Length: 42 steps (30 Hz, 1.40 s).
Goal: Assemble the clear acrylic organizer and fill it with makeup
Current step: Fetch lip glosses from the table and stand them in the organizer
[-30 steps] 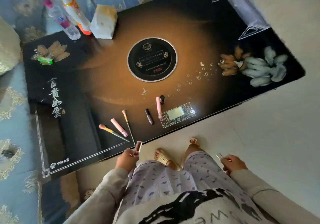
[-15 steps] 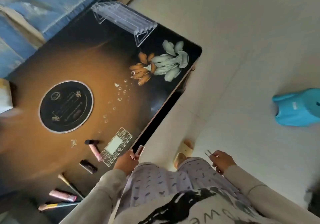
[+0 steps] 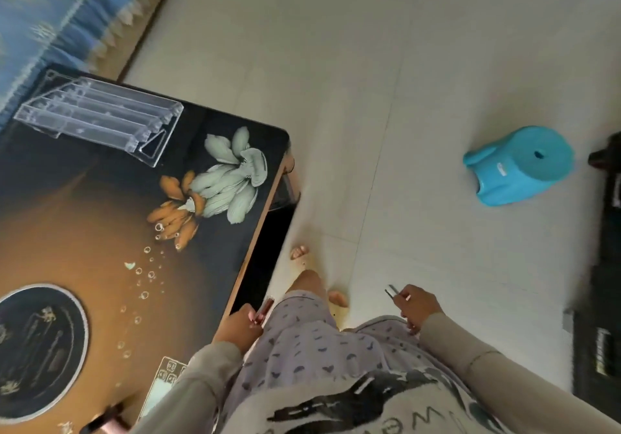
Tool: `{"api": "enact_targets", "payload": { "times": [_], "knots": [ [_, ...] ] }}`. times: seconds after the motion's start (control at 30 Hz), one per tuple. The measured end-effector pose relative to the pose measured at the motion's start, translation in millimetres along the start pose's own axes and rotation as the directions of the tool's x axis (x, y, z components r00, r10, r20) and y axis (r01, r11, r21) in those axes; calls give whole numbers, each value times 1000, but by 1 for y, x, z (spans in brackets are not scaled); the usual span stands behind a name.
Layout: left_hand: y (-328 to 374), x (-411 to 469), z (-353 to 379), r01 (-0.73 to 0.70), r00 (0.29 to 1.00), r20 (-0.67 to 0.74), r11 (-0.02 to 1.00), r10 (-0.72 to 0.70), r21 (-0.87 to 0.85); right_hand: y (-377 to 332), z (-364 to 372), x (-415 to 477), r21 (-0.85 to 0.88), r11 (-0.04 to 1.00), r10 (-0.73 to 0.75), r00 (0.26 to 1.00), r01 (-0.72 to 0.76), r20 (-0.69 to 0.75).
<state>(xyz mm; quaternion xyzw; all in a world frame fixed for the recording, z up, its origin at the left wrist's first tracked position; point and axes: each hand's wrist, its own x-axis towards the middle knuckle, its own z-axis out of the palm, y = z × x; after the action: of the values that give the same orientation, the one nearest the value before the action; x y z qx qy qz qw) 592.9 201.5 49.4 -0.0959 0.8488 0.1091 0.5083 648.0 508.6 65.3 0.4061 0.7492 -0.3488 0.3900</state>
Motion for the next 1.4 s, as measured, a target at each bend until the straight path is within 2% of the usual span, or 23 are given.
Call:
{"api": "enact_targets", "payload": {
  "times": [0.33, 0.5, 0.6, 0.7, 0.83, 0.97, 1.1, 1.3, 1.4],
  "knots": [
    [111, 77, -125, -87, 996, 39, 993, 84, 83, -54, -66, 58, 57, 988, 149, 988, -146, -39],
    [167, 110, -183, -171, 985, 60, 954, 161, 246, -84, -97, 78, 204, 955, 238, 966, -214, -100],
    [194, 126, -212, -188, 982, 53, 940, 181, 284, -104, -121, 89, 243, 947, 255, 953, -211, -165],
    [216, 144, -240, -174, 985, 43, 960, 169, 220, -127, -149, 105, 260, 948, 232, 955, -181, -182],
    [238, 165, -265, -106, 994, 8, 986, 106, 129, -162, -192, 139, 176, 973, 175, 975, -149, -139],
    [251, 175, -271, -4, 1000, -18, 1000, 3, -8, -211, -242, 188, 6, 998, 71, 993, -70, -91],
    [267, 175, -261, 125, 992, 3, 986, -126, -108, -271, -295, 232, -207, 978, -48, 998, 41, -32],
    [296, 169, -249, 267, 962, 43, 904, -268, -334, -355, -339, 275, -280, 944, -164, 984, 177, 69],
    [331, 197, -257, 291, 954, 117, 757, -275, -585, -394, -345, 288, -349, 908, -197, 972, 230, 128]
  ]
}}
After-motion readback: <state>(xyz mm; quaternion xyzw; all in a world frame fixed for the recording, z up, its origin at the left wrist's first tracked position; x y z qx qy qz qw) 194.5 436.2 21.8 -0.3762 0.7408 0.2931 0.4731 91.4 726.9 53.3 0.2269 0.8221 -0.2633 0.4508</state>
